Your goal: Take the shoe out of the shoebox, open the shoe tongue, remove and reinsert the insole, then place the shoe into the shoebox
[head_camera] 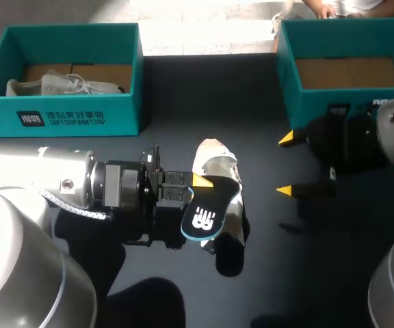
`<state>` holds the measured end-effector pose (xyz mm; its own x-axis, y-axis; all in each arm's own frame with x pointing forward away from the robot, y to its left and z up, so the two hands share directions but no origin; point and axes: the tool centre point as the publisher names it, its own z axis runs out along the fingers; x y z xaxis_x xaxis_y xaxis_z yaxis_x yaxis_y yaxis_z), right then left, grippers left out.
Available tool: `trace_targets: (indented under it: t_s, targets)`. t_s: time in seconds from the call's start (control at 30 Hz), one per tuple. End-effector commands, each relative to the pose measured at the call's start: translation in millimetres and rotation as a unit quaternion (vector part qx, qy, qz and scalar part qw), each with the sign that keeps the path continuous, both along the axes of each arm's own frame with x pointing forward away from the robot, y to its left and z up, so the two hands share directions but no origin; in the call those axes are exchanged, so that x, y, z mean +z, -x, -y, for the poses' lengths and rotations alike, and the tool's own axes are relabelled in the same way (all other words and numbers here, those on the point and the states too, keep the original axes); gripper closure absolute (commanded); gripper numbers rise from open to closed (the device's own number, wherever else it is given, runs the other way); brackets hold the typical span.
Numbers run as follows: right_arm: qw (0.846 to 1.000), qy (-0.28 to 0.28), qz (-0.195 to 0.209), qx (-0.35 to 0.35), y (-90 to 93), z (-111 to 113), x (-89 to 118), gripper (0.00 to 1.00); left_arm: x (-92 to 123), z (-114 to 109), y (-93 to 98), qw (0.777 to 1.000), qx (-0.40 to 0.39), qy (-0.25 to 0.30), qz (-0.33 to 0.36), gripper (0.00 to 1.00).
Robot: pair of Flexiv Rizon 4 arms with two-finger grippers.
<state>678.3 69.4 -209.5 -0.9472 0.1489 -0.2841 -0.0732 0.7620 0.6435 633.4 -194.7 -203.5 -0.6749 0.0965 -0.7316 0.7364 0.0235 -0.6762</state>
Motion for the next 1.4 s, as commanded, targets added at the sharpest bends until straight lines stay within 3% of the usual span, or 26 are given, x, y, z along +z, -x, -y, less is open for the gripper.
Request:
trace_targets:
  t_s: [0.03,0.3,0.53,1.0,1.4]
  targets:
    - [1.000,0.000,0.000,0.000,-0.9,-1.5,-1.2,0.00,-0.3,1.2,0.7,1.000,0.001,0.000,0.000,1.00]
    - [1.000,0.000,0.000,0.000,-0.9,-1.5,-1.2,0.00,-0.3,1.2,0.7,1.000,0.001,0.000,0.000,1.00]
    - [0.999,0.028,0.031,0.014,-16.0,-1.1,-33.2,0.00,-19.0,-11.5,1.2,1.000,-0.006,-0.012,0.016,1.00]
    - [0.996,0.047,0.016,0.071,-40.6,-17.5,-91.8,0.00,-45.6,-17.3,17.2,0.999,0.008,-0.014,0.031,1.00]
    - [0.996,0.045,0.002,0.078,-29.2,-28.9,-109.4,0.00,-56.2,-17.0,2.1,0.999,0.022,-0.013,0.036,1.00]
